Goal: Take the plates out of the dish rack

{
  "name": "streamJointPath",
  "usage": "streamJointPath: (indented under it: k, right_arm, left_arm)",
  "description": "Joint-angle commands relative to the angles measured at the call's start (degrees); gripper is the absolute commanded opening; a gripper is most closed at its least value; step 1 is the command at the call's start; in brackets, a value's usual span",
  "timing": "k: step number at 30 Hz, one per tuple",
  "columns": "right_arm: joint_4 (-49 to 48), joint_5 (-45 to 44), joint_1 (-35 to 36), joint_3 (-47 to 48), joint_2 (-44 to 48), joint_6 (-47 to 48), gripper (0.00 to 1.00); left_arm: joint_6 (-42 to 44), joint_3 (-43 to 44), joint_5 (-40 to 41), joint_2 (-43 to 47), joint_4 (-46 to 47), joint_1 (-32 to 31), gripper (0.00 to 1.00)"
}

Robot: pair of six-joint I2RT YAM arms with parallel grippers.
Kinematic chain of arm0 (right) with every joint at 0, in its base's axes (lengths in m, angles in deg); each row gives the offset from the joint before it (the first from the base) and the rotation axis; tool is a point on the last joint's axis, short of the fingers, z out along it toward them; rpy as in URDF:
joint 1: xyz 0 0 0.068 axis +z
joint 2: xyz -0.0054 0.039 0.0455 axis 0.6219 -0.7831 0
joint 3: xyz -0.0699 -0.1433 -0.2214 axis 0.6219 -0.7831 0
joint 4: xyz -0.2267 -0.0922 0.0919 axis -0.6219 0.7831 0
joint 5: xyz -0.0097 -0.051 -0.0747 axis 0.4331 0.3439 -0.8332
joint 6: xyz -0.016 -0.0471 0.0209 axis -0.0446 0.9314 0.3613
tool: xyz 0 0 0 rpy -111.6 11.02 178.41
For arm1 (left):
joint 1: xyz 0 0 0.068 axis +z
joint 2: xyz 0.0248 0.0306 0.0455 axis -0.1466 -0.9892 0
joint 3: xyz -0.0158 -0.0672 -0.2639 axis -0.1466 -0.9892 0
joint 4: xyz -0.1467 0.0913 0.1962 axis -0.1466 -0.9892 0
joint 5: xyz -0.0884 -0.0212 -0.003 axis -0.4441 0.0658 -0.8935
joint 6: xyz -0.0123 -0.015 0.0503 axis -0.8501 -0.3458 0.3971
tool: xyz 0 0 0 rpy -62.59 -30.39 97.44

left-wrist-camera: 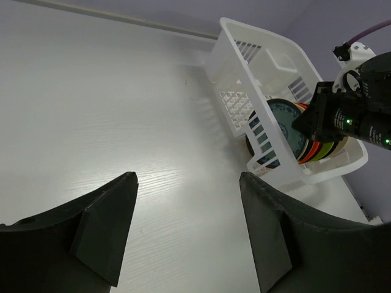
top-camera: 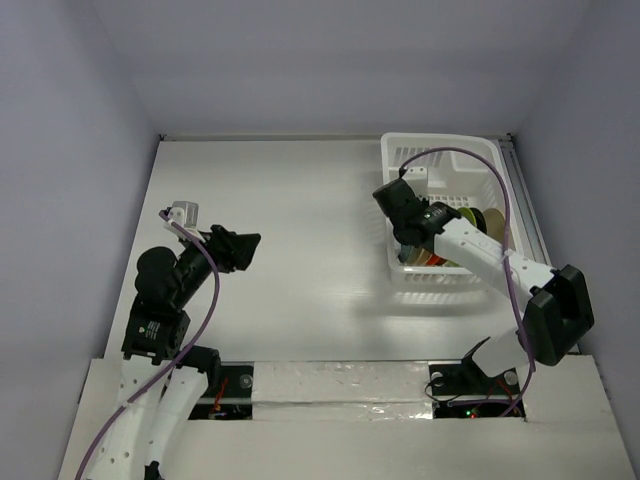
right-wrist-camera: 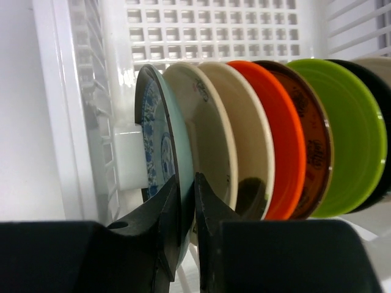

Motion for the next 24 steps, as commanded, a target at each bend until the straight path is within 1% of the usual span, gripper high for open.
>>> streamJointPath:
  k: [1,6,9,14,16,18,19,20,22,23,24]
  right_arm:
    - [1.57,-6.29,2.02,5.00,1.01,-1.57,0.02]
    - [3.69,-9.54,3.17,8.77,2.77,-0.60,0.00]
    - [5.53,-10.95,4.40,10.98,4.35,-0.16,0.00]
    - [10.36,-14.73,7.38,17.74,7.60,-0.16,0.00]
    - [10.20,-14.91,8.79,19.59,7.96,0.36,0.00]
    - [6.26,-12.29,10.12,21.44,7.35,2.38,0.00]
    - [3.98,-9.49,10.73,21.44,6.99,3.17,0.00]
    - [-1.44,-2.59,10.73,21.01,6.29,3.79,0.00]
    - [-7.79,5.44,11.43,20.04,3.31,3.62,0.00]
    - [-13.57,12.35,12.04,19.78,1.91,2.23,0.00]
    - [-15.97,15.12,12.05,20.12,0.15,1.34,0.00]
  left_arm:
    - [-0.02,-0.42,-0.56,0.61,2.28,-0.18,0.64]
    - [-0.20,-0.51,-0.29,0.79,2.20,-0.18,0.60]
    - [-0.11,-0.42,-0.29,0.79,2.28,-0.18,0.59]
    - [-0.20,-0.42,-0.20,0.70,2.28,-0.71,0.59]
    - [-0.20,-0.42,-0.20,0.70,2.28,-0.71,0.59]
    - [-0.29,-0.51,-0.20,0.61,2.28,-0.71,0.58]
    - [-0.29,-0.51,-0.12,0.70,2.28,-0.71,0.58]
    - [-0.29,-0.51,0.06,0.79,2.20,-0.71,0.58]
    - [-0.38,-0.42,0.85,1.05,1.94,-0.71,0.58]
    - [-0.38,-0.33,1.03,1.22,1.76,-0.71,0.58]
    - [-0.38,-0.25,1.38,1.49,1.67,-0.71,0.57]
